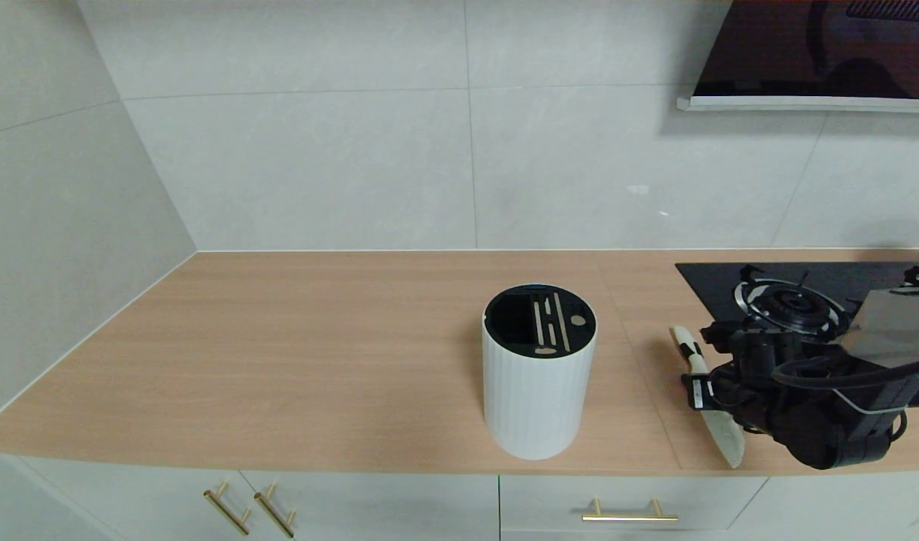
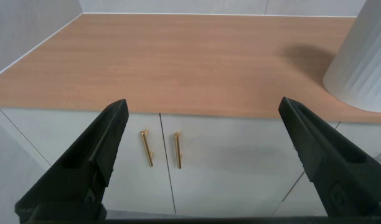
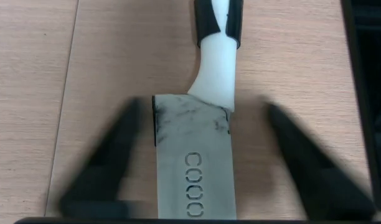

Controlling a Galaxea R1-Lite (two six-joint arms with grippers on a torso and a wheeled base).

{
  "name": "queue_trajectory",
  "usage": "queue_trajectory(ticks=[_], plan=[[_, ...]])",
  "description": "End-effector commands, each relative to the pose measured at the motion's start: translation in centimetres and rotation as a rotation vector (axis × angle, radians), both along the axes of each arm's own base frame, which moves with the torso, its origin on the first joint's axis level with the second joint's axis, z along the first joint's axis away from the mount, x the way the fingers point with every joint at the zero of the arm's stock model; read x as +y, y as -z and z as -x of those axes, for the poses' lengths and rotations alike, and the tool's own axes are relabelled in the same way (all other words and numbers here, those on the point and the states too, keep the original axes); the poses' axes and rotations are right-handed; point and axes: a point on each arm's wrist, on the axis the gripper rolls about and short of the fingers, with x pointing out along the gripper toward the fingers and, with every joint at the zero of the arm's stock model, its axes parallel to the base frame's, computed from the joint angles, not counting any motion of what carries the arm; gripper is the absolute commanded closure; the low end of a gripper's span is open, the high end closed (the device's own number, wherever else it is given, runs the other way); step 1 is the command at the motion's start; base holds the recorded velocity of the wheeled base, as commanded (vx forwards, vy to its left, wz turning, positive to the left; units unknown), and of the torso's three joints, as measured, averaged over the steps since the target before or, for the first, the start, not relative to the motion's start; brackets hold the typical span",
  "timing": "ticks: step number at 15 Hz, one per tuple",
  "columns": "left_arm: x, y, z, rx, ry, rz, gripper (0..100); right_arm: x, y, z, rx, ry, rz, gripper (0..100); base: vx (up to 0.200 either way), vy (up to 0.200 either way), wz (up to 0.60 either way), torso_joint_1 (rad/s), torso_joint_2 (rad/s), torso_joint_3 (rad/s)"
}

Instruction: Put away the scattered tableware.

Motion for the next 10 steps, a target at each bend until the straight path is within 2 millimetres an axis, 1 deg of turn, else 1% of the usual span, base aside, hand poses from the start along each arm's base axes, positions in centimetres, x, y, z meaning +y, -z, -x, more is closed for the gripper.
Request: queue_trajectory(ticks=[1, 7, 10], plan=[[0.0, 0.0, 0.0, 0.000, 0.000, 0.001, 0, 0.0, -0.1, 0.1, 0.002, 0.001, 0.002, 100, 0.000, 0.000, 0.00, 0.000, 0.00, 0.000], [0.0, 0.0, 0.0, 0.000, 0.000, 0.001, 0, 0.0, -0.5, 0.1, -0.009, 0.001, 0.000, 100, 0.000, 0.000, 0.00, 0.000, 0.00, 0.000], [0.0, 0.0, 0.0, 0.000, 0.000, -0.001, 0, 0.0, -2.9, 0.8, -0.058, -0.003, -0.006, 100, 0.000, 0.000, 0.00, 0.000, 0.00, 0.000]])
